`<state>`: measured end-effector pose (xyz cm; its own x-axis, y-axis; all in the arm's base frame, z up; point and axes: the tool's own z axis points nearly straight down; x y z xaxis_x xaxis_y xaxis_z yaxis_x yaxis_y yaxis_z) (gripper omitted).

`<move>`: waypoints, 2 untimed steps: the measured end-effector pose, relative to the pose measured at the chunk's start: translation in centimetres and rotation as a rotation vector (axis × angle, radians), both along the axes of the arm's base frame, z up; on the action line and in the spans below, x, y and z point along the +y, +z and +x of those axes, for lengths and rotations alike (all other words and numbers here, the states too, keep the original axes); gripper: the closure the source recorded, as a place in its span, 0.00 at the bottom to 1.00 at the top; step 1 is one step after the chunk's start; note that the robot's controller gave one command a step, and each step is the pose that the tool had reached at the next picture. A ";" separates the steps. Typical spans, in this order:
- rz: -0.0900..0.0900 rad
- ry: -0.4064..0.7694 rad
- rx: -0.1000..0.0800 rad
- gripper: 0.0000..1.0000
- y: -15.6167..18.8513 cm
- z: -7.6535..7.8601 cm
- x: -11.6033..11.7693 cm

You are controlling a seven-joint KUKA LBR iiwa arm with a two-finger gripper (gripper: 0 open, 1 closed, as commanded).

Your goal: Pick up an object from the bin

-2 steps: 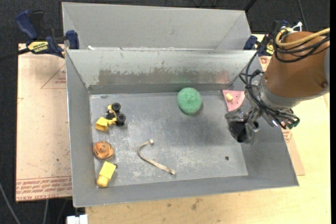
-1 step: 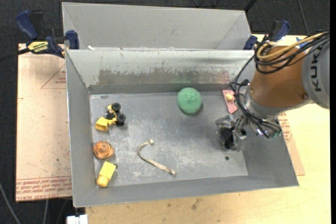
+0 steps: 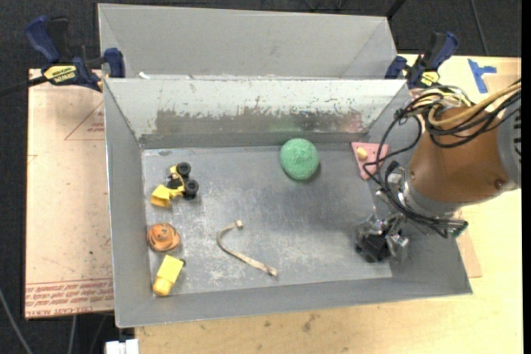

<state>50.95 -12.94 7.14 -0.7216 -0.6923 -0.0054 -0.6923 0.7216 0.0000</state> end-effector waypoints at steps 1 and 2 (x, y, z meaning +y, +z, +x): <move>0.000 0.000 0.000 1.00 0.0 0.0 0.0; -0.001 0.055 0.006 1.00 2.9 1.2 -0.1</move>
Offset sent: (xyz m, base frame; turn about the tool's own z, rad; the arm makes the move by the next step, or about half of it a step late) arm 0.0249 -0.0025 0.0586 -0.1049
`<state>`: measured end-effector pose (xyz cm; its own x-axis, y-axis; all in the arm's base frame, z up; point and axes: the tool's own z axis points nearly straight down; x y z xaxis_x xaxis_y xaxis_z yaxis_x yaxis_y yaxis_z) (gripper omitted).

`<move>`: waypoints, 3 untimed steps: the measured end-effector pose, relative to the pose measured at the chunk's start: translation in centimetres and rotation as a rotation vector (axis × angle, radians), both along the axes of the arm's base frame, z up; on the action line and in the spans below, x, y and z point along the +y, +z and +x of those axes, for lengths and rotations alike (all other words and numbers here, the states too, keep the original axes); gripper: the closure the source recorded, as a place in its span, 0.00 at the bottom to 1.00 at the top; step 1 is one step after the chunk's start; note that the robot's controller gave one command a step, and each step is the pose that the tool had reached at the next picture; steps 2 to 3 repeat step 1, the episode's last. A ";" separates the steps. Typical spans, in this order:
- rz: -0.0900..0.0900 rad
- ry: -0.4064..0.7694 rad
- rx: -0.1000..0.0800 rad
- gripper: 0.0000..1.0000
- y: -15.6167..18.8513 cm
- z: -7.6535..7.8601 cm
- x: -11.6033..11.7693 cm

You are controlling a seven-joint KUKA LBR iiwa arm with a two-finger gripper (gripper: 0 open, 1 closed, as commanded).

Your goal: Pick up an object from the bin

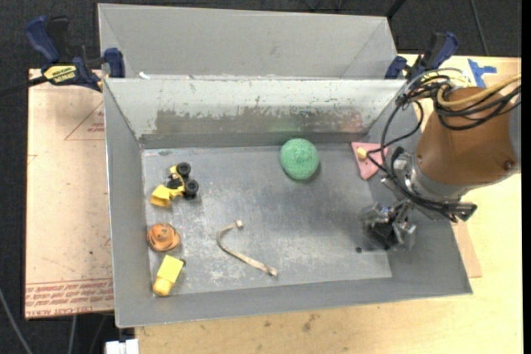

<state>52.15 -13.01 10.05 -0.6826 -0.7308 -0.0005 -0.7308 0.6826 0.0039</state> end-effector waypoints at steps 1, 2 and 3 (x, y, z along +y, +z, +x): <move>0.000 0.095 -0.003 1.00 6.0 1.5 -0.1; 0.000 0.095 -0.003 1.00 6.0 1.5 -0.1; 0.000 0.095 -0.003 1.00 6.0 1.5 -0.1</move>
Offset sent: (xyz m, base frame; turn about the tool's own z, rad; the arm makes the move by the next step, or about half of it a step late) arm 0.0033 0.0005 -0.0305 -0.5562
